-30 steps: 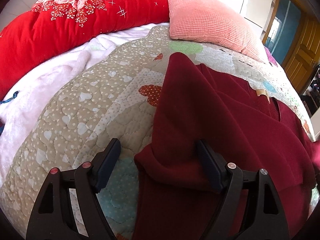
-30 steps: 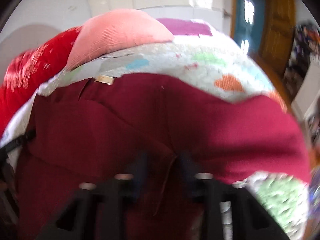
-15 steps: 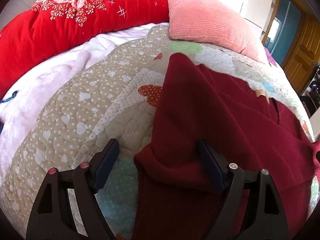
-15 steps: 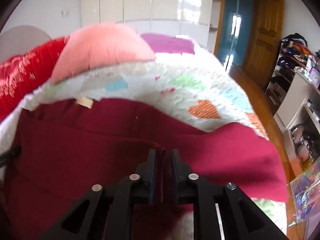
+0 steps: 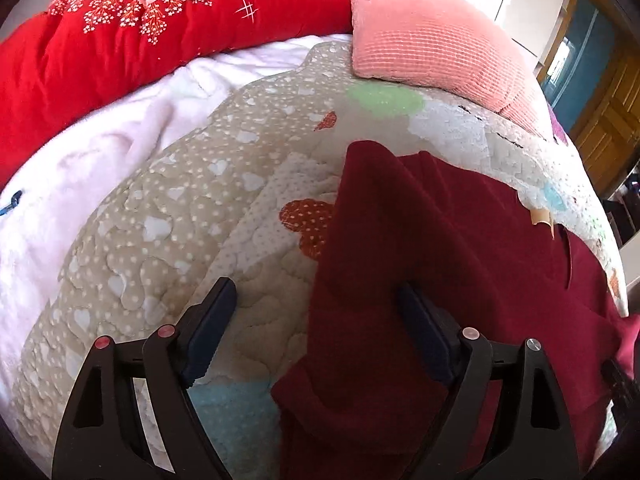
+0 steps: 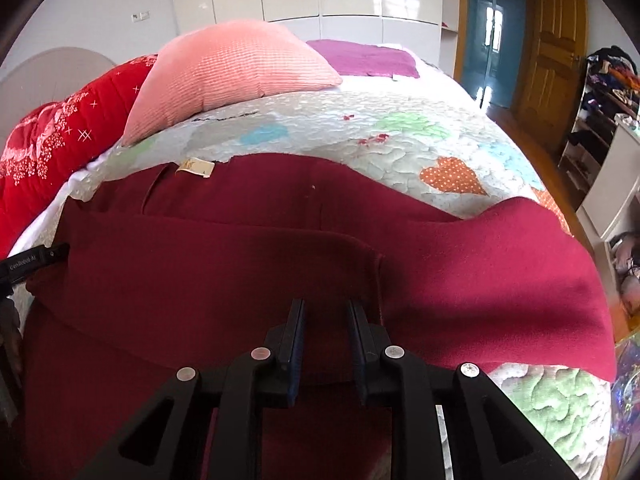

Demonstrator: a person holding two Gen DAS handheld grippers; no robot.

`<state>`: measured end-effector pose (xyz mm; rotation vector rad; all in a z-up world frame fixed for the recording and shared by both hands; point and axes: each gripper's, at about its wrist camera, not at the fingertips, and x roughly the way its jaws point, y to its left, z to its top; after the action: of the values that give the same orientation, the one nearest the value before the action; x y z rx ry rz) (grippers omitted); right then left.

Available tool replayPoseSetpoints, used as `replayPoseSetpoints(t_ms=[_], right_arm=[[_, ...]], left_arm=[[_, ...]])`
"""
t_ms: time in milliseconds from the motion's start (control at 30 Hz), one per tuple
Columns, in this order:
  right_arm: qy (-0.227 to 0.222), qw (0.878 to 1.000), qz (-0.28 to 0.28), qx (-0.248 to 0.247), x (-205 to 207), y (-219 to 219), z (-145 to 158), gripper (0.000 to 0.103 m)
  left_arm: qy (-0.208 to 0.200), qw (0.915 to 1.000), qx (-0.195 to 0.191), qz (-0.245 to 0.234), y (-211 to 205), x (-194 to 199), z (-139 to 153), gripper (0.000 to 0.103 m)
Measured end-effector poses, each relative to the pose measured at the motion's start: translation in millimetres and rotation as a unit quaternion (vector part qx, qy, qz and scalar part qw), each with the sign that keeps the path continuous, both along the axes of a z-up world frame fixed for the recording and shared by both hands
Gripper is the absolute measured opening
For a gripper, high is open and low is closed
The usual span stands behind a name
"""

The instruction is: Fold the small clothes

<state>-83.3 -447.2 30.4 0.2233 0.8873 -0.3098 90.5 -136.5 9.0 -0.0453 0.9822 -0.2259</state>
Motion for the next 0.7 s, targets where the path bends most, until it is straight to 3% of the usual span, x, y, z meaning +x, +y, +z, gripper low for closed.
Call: replayPoseSetpoints(t_ms=[200,300,400,700], right_arm=[[-0.010,1.000,0.017,0.015,-14.3,7.8,9.8,0.023],[0.007,1.000,0.024,-0.005,-12.0,15.4,-2.5,0.023],[0.017,0.999,0.027,-0.013,-13.6,22.5,7.8,0.025],[-0.005,1.000,0.022,-0.011,-31.0,34.9,19.1,0.034]], left_arm=[[-0.006,0.9999,0.015,0.000,-0.6,-13.6,2.5,0.085],[-0.005,0.9995,0.030,-0.005,-2.8,-28.0,6.9,0.085],[-0.009,0.9987,0.047,-0.017,-6.4,-42.6,12.2,0.085],[-0.014,0.9977,0.057,-0.035,-13.2,-67.3,14.8,0.085]])
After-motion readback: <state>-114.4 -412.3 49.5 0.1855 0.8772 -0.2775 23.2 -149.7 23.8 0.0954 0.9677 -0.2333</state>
